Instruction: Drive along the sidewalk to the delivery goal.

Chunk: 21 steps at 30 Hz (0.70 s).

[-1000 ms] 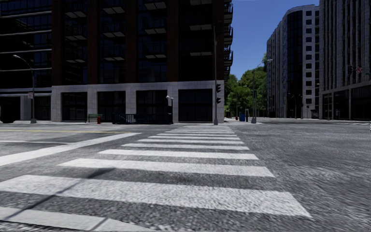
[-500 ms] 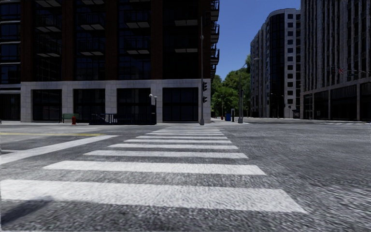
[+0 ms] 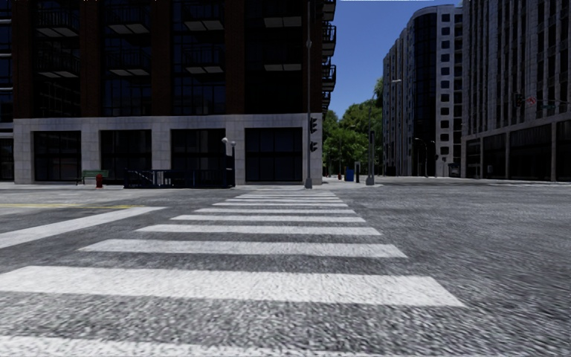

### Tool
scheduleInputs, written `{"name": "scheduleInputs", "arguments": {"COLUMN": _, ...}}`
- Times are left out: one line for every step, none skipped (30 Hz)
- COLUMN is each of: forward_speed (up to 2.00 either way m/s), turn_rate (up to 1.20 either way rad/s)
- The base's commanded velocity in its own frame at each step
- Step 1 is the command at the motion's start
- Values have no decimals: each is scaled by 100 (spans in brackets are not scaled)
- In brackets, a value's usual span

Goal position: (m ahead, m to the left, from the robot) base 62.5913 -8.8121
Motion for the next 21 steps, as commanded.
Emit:
{"name": "scheduleInputs", "arguments": {"forward_speed": 159, "turn_rate": 0}}
{"name": "scheduleInputs", "arguments": {"forward_speed": 159, "turn_rate": 0}}
{"name": "scheduleInputs", "arguments": {"forward_speed": 159, "turn_rate": 0}}
{"name": "scheduleInputs", "arguments": {"forward_speed": 159, "turn_rate": 0}}
{"name": "scheduleInputs", "arguments": {"forward_speed": 159, "turn_rate": 0}}
{"name": "scheduleInputs", "arguments": {"forward_speed": 158, "turn_rate": 0}}
{"name": "scheduleInputs", "arguments": {"forward_speed": 158, "turn_rate": 0}}
{"name": "scheduleInputs", "arguments": {"forward_speed": 158, "turn_rate": 0}}
{"name": "scheduleInputs", "arguments": {"forward_speed": 158, "turn_rate": 0}}
{"name": "scheduleInputs", "arguments": {"forward_speed": 158, "turn_rate": 0}}
{"name": "scheduleInputs", "arguments": {"forward_speed": 158, "turn_rate": 0}}
{"name": "scheduleInputs", "arguments": {"forward_speed": 158, "turn_rate": 0}}
{"name": "scheduleInputs", "arguments": {"forward_speed": 158, "turn_rate": 0}}
{"name": "scheduleInputs", "arguments": {"forward_speed": 158, "turn_rate": 0}}
{"name": "scheduleInputs", "arguments": {"forward_speed": 200, "turn_rate": 0}}
{"name": "scheduleInputs", "arguments": {"forward_speed": 200, "turn_rate": 0}}
{"name": "scheduleInputs", "arguments": {"forward_speed": 200, "turn_rate": 0}}
{"name": "scheduleInputs", "arguments": {"forward_speed": 200, "turn_rate": 0}}
{"name": "scheduleInputs", "arguments": {"forward_speed": 200, "turn_rate": 0}}
{"name": "scheduleInputs", "arguments": {"forward_speed": 200, "turn_rate": 0}}
{"name": "scheduleInputs", "arguments": {"forward_speed": 200, "turn_rate": 0}}
